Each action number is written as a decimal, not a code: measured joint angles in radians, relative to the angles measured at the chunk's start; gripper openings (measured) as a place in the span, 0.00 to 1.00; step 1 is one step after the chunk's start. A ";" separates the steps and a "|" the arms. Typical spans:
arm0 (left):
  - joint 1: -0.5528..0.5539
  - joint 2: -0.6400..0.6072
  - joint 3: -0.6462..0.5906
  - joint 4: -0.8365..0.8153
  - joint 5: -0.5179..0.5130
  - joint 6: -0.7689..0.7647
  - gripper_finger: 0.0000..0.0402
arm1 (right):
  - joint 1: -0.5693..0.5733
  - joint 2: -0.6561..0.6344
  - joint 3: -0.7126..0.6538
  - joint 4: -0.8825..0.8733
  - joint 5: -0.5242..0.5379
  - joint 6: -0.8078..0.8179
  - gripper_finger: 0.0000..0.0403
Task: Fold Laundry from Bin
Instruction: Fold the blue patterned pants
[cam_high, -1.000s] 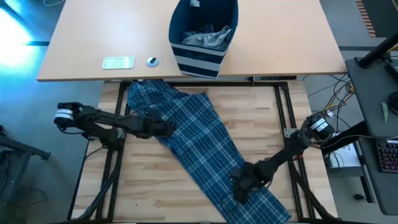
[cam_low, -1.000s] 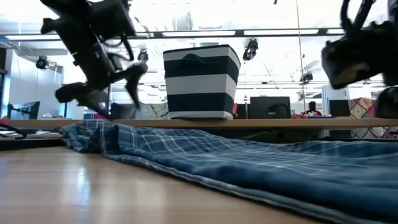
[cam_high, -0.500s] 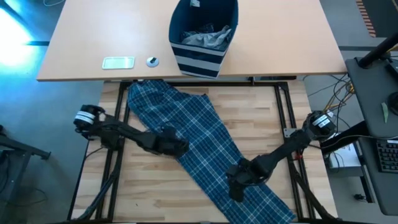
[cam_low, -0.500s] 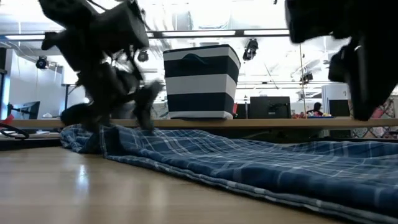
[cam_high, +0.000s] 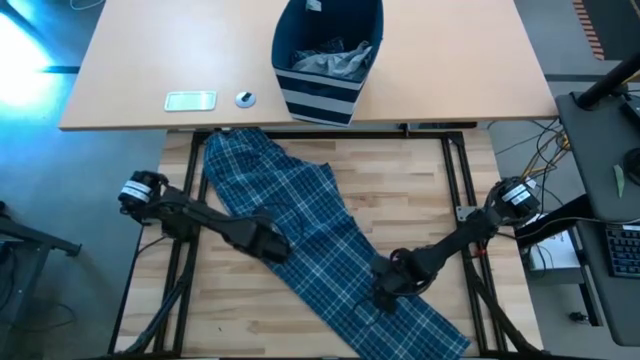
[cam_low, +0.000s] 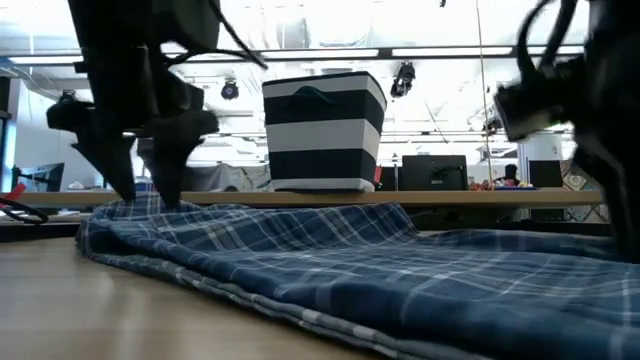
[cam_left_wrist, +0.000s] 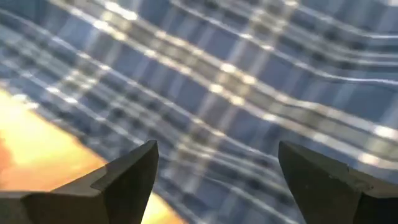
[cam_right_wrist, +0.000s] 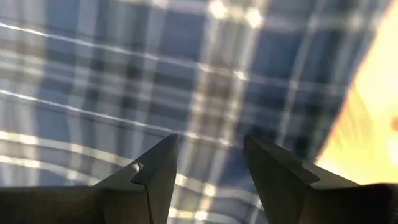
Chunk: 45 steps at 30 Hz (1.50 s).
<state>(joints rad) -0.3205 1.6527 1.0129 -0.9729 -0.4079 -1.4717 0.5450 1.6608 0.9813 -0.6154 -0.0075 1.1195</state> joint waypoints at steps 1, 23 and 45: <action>-0.006 0.006 0.000 0.035 -0.002 0.000 0.78 | 0.004 0.000 -0.015 0.002 -0.021 0.024 0.46; -0.025 0.093 -0.028 0.280 0.031 -0.036 0.78 | -0.386 -0.110 0.070 0.107 0.143 -0.408 0.34; -0.130 0.048 -0.028 -0.015 0.090 -0.068 0.78 | -0.620 0.030 0.033 -0.005 0.037 -0.471 0.02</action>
<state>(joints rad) -0.4503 1.7005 0.9848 -0.9882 -0.3184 -1.5401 -0.0746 1.6906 1.0145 -0.6201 0.0293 0.6481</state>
